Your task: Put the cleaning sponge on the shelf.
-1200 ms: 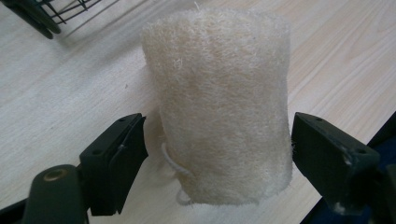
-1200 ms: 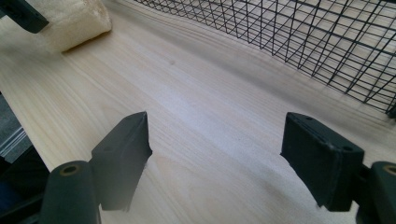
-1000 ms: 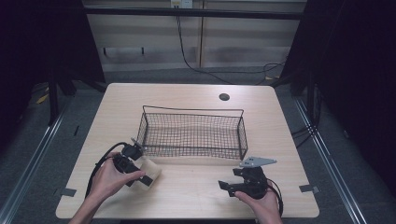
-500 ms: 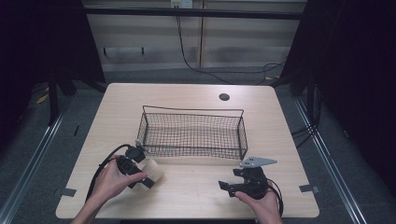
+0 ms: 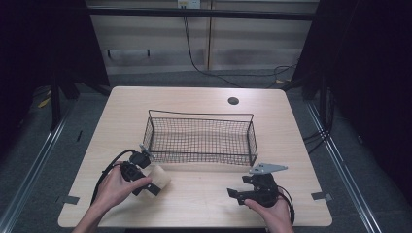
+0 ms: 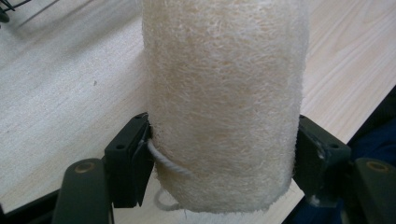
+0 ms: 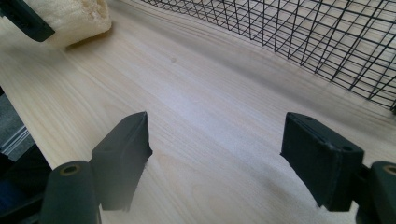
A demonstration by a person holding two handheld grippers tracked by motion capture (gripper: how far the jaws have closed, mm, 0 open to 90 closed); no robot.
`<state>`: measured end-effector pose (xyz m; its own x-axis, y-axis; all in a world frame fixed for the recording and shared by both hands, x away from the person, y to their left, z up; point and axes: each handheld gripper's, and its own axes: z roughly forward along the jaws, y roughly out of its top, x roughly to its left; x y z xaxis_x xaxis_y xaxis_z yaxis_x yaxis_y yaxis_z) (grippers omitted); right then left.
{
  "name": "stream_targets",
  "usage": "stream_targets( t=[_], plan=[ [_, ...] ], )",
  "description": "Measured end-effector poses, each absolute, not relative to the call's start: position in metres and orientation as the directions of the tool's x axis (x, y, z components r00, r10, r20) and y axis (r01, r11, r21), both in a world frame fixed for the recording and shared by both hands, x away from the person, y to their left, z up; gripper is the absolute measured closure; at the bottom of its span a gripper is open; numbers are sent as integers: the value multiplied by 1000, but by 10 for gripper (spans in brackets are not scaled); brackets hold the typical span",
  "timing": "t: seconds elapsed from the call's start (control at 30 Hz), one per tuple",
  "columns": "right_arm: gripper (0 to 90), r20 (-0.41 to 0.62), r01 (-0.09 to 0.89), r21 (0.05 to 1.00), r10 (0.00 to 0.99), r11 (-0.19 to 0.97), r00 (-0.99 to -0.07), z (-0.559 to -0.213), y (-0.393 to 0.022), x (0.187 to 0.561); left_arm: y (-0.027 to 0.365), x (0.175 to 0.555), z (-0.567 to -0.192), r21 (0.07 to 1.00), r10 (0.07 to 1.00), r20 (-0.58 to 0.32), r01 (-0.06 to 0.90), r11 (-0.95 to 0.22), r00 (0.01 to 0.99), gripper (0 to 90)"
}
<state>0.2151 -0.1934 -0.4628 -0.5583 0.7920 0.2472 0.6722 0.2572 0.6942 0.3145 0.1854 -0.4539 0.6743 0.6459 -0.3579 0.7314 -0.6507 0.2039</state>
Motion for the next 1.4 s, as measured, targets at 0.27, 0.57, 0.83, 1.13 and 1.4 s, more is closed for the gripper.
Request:
stream_targets(
  t=[0.27,0.57,0.83,1.13,1.4],
  plan=[
    [232,245,670,695,791,260,-561,-463,-193,215,191,313,-446,232,633,-380,732,-641,675,304],
    [232,247,673,693,793,257,-557,-463,-193,215,190,310,-437,254,631,-383,733,-631,675,305],
    [232,250,674,693,792,256,-558,-463,-193,215,194,308,-423,292,619,-400,734,-613,676,304],
    [232,249,674,693,791,257,-558,-463,-193,215,198,305,-408,320,614,-403,733,-600,679,305],
    [232,251,674,693,791,255,-558,-463,-193,216,198,306,-395,342,605,-399,724,-600,689,305]
  ],
)
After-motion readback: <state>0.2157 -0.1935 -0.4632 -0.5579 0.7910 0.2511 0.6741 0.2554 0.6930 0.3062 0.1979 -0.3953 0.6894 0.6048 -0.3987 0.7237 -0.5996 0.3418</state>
